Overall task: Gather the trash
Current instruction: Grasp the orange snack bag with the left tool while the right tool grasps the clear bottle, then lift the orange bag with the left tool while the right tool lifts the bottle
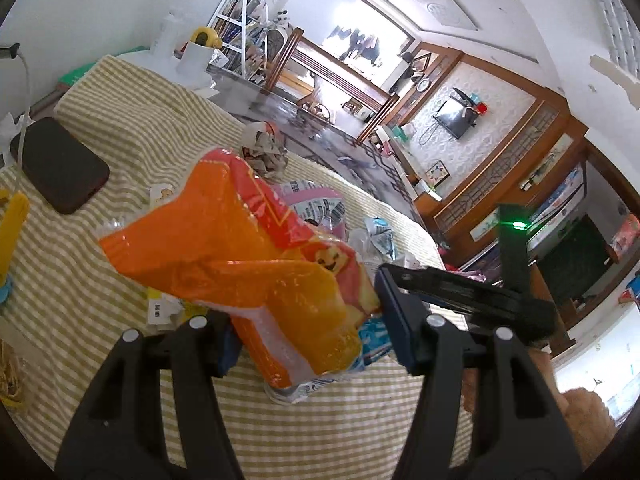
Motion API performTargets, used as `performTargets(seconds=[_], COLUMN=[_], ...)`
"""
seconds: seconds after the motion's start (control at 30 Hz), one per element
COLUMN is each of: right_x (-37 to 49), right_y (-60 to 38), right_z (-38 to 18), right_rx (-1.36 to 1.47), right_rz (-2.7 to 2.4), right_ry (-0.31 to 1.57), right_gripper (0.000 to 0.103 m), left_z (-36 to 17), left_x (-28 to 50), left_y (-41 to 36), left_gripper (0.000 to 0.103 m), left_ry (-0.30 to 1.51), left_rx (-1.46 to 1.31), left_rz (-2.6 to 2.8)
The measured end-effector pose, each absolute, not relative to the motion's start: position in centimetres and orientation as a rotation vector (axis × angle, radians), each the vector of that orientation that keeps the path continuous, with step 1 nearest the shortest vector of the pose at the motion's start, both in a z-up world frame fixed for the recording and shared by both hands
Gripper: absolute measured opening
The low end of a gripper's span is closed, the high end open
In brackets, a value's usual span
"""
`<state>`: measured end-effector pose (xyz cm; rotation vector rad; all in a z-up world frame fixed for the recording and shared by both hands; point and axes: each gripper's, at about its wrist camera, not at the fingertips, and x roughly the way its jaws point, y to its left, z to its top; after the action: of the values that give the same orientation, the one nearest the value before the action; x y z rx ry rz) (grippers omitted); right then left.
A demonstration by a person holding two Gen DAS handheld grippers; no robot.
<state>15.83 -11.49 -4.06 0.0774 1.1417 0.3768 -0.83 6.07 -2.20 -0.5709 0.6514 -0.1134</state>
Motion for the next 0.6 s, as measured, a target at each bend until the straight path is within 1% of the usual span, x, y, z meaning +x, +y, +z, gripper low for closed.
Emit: performTargets(seconds=[0.17, 0.3, 0.37, 0.43, 0.6], right_x=[18.0, 18.1, 17.7, 17.5, 16.5], right_y=[-11.6, -10.9, -10.5, -10.0, -9.3], right_z=[-6.7, -6.9, -6.7, -6.5, -5.7], right_rx=[0.106, 0.049, 0.036, 0.032, 0.008], right_rz=[0.343, 0.346, 0.37, 0.384, 0.43], right_ry=[1.245, 1.236, 1.233, 1.233, 1.22], right_gripper=[0.077, 0.076, 0.062, 0.051, 0.049], left_z=[-2.1, -2.2, -2.3, -2.4, -2.5], left_x=[-0.8, -0.7, -0.6, -0.6, -0.7], left_y=[5.8, 5.8, 5.9, 5.9, 6.0], left_gripper=[0.058, 0.058, 0.058, 0.058, 0.058], left_ry=[0.653, 0.657, 0.66, 0.663, 0.662], left_rx=[-0.557, -0.56, -0.563, -0.565, -0.57], left_rz=[-0.12, -0.126, -0.128, -0.126, -0.122])
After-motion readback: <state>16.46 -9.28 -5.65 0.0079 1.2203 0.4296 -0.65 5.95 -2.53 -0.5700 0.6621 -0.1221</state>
